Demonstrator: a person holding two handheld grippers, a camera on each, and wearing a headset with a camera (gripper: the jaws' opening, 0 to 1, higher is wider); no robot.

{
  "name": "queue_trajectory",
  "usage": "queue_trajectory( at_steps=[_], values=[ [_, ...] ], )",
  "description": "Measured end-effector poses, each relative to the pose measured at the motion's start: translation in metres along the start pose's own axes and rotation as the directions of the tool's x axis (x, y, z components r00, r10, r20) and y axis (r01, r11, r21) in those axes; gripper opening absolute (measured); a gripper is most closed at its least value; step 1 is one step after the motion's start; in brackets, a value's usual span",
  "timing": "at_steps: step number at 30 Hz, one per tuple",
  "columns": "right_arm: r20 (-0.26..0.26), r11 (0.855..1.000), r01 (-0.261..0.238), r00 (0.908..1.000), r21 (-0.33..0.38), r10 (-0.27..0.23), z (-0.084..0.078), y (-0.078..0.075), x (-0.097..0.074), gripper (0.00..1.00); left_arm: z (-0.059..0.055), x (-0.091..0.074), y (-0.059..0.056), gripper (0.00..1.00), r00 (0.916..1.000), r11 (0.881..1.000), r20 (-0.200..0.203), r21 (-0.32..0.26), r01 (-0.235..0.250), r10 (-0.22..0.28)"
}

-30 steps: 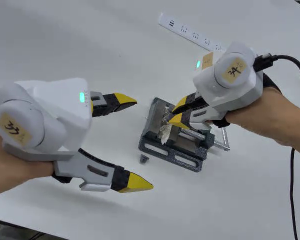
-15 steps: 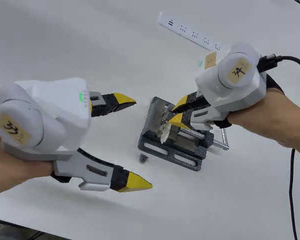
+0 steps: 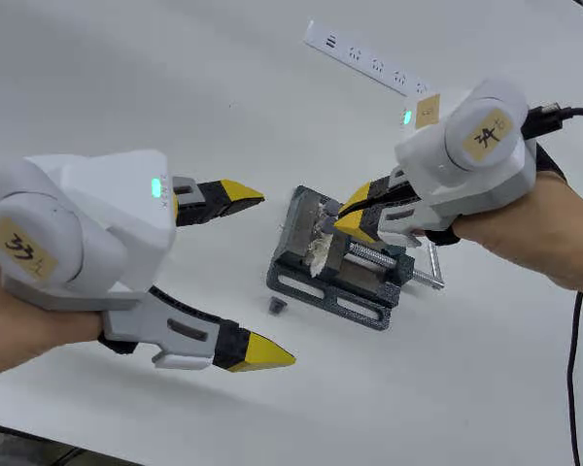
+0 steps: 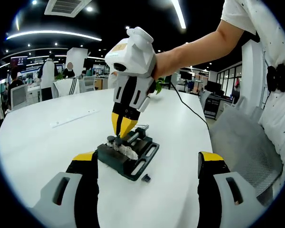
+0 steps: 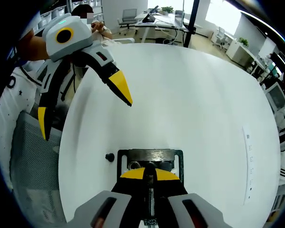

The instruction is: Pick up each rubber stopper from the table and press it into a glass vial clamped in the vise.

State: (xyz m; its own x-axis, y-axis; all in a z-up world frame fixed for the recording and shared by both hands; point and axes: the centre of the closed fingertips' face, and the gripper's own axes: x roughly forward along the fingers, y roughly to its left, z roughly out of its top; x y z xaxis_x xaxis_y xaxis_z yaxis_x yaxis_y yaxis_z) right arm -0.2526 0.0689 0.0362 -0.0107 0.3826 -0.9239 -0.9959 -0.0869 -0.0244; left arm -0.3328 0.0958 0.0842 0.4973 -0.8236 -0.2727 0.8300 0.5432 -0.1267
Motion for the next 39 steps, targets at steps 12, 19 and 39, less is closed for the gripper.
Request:
queue_trajectory(
  at_steps=[12,19,39],
  values=[
    [-0.013,1.000,-0.012,0.9998,-0.010,0.012,-0.003,0.000,0.007,0.00,-0.002,0.000,0.001,0.85,1.0000,1.000,-0.001,-0.003,0.003,-0.003],
    [-0.021,1.000,-0.014,0.9997,-0.022,0.014,-0.003,0.000,0.007,0.01,-0.002,0.000,0.002,0.84,1.0000,1.000,-0.001,-0.003,0.002,-0.002],
    [-0.042,0.999,-0.019,0.9990,-0.033,0.017,-0.001,0.001,0.010,0.00,-0.003,0.001,0.005,0.84,1.0000,1.000,0.005,-0.010,-0.003,0.003]
  ],
)
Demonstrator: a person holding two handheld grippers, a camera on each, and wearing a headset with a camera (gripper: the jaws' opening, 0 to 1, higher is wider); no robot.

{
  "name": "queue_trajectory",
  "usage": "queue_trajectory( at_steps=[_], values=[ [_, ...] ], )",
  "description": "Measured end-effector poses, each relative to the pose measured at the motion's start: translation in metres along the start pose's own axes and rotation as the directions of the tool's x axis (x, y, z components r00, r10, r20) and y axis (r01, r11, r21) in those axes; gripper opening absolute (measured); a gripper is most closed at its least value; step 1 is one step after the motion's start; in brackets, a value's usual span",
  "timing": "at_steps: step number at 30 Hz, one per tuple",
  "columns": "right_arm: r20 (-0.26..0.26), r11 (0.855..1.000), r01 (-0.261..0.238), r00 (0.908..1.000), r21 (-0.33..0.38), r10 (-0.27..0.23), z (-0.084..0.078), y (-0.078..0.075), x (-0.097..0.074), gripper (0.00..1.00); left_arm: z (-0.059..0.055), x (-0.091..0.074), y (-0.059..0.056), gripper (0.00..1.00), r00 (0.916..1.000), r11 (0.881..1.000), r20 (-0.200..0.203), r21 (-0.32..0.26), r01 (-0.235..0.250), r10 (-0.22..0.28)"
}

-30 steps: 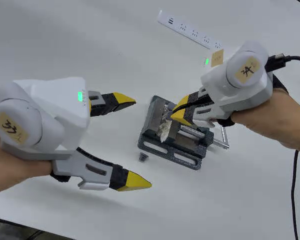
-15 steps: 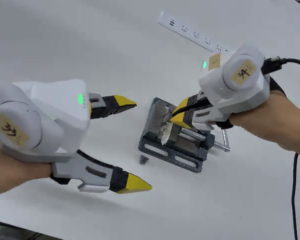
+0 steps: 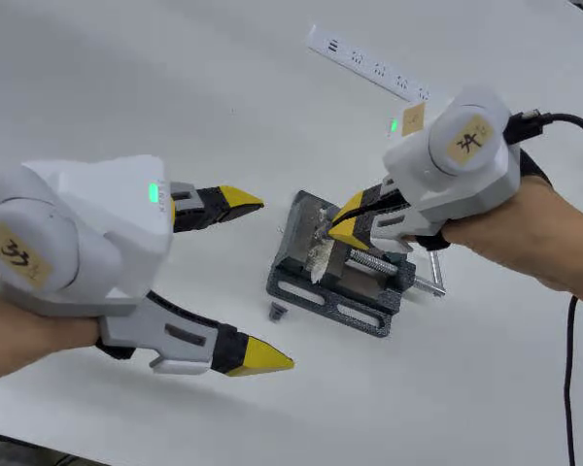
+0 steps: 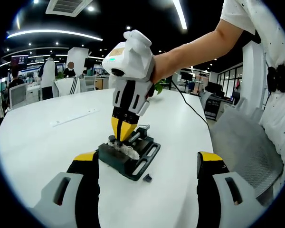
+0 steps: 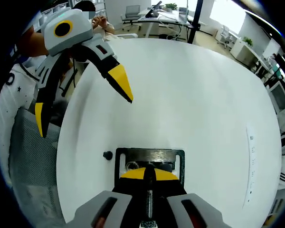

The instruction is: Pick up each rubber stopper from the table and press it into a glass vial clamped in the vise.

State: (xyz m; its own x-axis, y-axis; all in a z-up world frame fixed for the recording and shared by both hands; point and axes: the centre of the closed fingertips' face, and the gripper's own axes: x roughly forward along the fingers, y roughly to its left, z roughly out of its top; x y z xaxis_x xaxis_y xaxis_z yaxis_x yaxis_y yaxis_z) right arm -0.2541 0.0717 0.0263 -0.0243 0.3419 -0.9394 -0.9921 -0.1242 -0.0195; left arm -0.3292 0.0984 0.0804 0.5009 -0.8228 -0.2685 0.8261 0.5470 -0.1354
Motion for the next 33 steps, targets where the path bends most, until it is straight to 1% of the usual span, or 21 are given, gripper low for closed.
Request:
queue_trajectory(
  at_steps=[2,3,6,11,15,18,20,25,29,33],
  values=[
    [-0.007,1.000,-0.005,1.0000,-0.007,0.005,-0.0009,-0.0018,-0.0001,0.00,0.0000,0.0005,0.0000,0.84,1.0000,1.000,0.000,0.002,0.002,-0.002],
    [-0.009,1.000,-0.011,0.9999,0.013,0.011,-0.0013,-0.0019,-0.0005,0.00,0.0000,0.0009,0.0000,0.84,1.0000,1.000,-0.001,0.003,0.002,-0.002],
    [-0.013,1.000,-0.019,0.9997,0.017,0.019,-0.0014,-0.0026,-0.0001,0.00,0.0010,0.0014,-0.0002,0.84,1.0000,1.000,0.003,0.002,0.003,-0.003],
    [-0.027,1.000,-0.014,0.9995,0.000,0.014,-0.0010,-0.0021,0.0011,0.00,0.0023,0.0026,-0.0002,0.84,1.0000,1.000,0.007,0.002,0.001,-0.001],
    [-0.036,1.000,-0.021,0.9991,0.006,0.021,-0.0009,-0.0013,0.0014,0.00,0.0033,0.0034,-0.0008,0.84,1.0000,1.000,0.008,0.003,0.004,-0.004],
    [-0.040,1.000,-0.026,0.9988,-0.002,0.026,-0.0005,-0.0007,0.0018,0.00,0.0036,0.0029,0.0002,0.83,0.9999,1.000,0.010,0.003,0.003,-0.003],
    [-0.045,1.000,-0.027,0.9987,-0.014,0.026,-0.0007,-0.0003,0.0019,0.00,0.0036,0.0027,0.0009,0.83,0.9999,1.000,0.011,0.002,0.001,-0.001],
    [-0.043,1.000,-0.021,0.9989,-0.013,0.021,-0.0017,-0.0006,0.0021,0.00,0.0037,0.0026,0.0017,0.83,0.9999,1.000,0.013,0.002,0.000,0.000],
    [-0.054,1.000,-0.018,0.9984,-0.023,0.016,-0.0017,0.0000,0.0022,0.00,0.0052,0.0031,0.0018,0.83,0.9999,1.000,0.014,0.003,-0.002,0.002],
    [-0.054,0.999,-0.019,0.9984,-0.026,0.018,-0.0021,0.0001,0.0020,0.00,0.0067,0.0036,0.0019,0.83,0.9999,1.000,0.016,0.004,-0.003,0.003]
  ],
)
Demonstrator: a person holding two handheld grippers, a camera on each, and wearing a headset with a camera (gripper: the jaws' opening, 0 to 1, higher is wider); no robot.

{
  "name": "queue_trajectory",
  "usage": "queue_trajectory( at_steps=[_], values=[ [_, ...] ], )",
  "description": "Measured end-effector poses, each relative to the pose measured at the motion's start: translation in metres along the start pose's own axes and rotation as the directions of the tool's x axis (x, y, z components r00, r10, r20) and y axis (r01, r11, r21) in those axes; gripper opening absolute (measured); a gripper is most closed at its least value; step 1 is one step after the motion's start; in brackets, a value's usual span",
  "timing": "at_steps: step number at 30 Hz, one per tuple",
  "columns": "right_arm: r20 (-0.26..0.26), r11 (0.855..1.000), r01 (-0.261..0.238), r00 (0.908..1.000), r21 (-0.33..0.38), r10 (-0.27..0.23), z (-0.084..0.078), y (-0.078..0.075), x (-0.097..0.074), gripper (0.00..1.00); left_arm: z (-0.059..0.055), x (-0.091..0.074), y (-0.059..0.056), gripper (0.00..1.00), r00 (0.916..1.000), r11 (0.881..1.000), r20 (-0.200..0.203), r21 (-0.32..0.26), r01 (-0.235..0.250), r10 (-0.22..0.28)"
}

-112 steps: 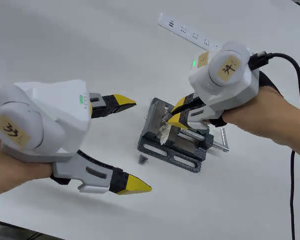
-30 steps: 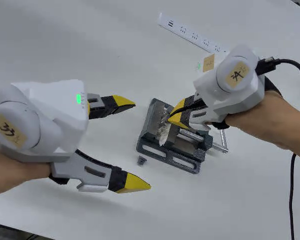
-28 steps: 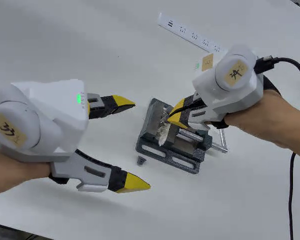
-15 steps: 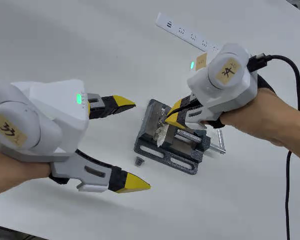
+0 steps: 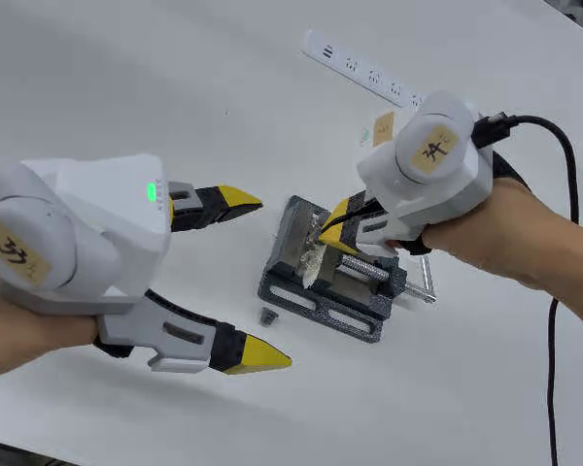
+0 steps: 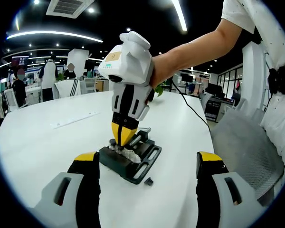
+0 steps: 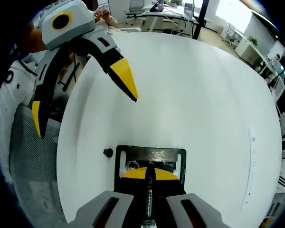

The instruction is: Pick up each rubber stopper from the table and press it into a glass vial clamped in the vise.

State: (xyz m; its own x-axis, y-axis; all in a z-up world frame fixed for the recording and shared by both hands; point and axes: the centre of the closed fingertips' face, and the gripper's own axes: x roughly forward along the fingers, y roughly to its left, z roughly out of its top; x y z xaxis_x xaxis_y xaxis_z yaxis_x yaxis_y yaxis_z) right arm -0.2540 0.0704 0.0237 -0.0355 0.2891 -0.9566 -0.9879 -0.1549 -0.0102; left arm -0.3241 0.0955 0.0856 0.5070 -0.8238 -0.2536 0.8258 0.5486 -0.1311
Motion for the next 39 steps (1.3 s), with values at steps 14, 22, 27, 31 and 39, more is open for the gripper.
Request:
queue_trajectory(
  at_steps=[14,22,27,31,39],
  values=[
    [-0.033,1.000,-0.008,0.9994,-0.025,0.008,0.0003,0.0008,0.0007,0.00,0.0019,0.0000,0.0001,0.82,1.0000,1.000,0.004,0.004,-0.002,0.002],
    [-0.029,1.000,-0.022,0.9993,0.000,0.022,0.0014,-0.0011,0.0011,0.00,0.0029,0.0004,0.0002,0.82,1.0000,1.000,0.008,0.008,-0.002,0.002],
    [-0.038,1.000,-0.016,0.9992,-0.018,0.015,0.0010,-0.0004,0.0018,0.00,0.0045,0.0012,-0.0014,0.82,1.0000,1.000,0.010,0.009,-0.002,0.002],
    [-0.046,0.999,-0.007,0.9989,-0.033,0.006,0.0011,-0.0001,0.0018,0.00,0.0063,0.0015,-0.0042,0.82,1.0000,1.000,0.008,0.013,0.002,-0.002],
    [-0.037,1.000,-0.021,0.9991,-0.008,0.021,0.0005,-0.0016,0.0023,0.00,0.0099,-0.0038,-0.0057,0.82,1.0000,1.000,-0.004,0.028,0.000,0.000]
  ],
)
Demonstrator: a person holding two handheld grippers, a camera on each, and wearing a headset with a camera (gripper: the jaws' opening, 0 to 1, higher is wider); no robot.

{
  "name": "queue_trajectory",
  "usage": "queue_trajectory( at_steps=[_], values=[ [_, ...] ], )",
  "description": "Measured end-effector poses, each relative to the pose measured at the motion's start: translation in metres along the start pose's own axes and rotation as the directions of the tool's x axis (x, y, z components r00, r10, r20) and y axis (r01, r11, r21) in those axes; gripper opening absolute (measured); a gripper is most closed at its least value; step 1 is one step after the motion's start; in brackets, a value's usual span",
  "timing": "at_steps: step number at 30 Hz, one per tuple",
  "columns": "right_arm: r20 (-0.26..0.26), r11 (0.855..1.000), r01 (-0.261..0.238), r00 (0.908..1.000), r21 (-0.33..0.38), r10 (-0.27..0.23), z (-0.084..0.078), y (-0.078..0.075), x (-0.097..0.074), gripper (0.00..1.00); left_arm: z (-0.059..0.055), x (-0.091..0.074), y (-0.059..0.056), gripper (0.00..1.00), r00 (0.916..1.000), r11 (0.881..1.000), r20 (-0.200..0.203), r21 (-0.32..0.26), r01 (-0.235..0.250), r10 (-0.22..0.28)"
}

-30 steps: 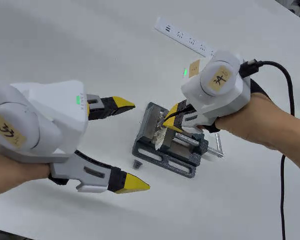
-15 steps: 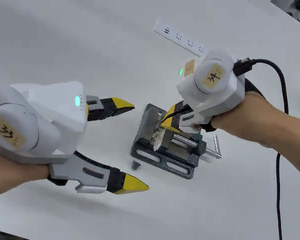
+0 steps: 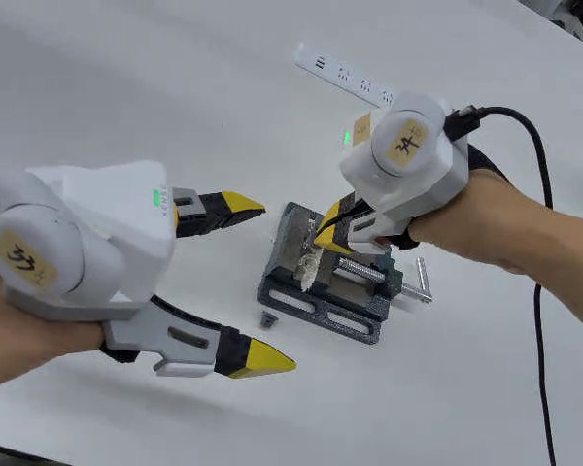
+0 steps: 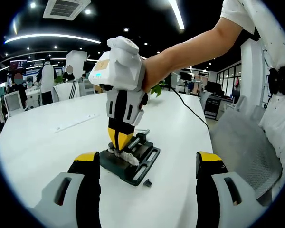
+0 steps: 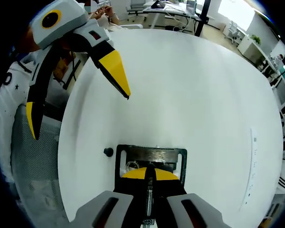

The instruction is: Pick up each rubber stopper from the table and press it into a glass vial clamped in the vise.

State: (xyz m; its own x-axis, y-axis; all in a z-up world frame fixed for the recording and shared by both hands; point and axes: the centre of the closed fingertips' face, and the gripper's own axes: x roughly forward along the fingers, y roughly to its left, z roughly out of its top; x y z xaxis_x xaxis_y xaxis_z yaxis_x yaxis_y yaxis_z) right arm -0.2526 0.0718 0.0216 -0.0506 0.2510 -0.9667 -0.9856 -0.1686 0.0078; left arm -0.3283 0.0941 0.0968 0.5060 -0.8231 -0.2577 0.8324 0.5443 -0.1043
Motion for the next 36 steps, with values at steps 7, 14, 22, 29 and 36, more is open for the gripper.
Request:
queue_trajectory(
  at_steps=[7,14,22,29,36],
  values=[
    [-0.014,1.000,-0.009,0.9999,0.000,0.009,0.0014,-0.0004,0.0001,0.00,0.0022,-0.0006,0.0006,0.82,0.9999,1.000,0.010,-0.004,-0.009,0.009],
    [-0.033,1.000,-0.026,0.9991,-0.003,0.026,-0.0007,-0.0002,0.0004,0.00,0.0049,0.0002,0.0011,0.82,0.9998,1.000,0.018,-0.002,-0.012,0.012],
    [-0.032,0.999,-0.032,0.9990,0.003,0.032,-0.0013,0.0009,0.0007,0.00,0.0065,-0.0002,0.0023,0.82,0.9996,1.000,0.024,-0.003,-0.017,0.017],
    [-0.028,0.999,-0.039,0.9988,0.022,0.039,-0.0004,0.0013,0.0004,0.00,0.0087,-0.0005,0.0027,0.82,0.9995,1.000,0.024,0.004,-0.019,0.019],
    [0.024,0.999,-0.022,0.9995,0.042,0.021,-0.0005,0.0013,-0.0028,0.00,0.0103,-0.0065,0.0011,0.82,0.9997,1.000,0.007,0.014,-0.024,0.024]
  ],
)
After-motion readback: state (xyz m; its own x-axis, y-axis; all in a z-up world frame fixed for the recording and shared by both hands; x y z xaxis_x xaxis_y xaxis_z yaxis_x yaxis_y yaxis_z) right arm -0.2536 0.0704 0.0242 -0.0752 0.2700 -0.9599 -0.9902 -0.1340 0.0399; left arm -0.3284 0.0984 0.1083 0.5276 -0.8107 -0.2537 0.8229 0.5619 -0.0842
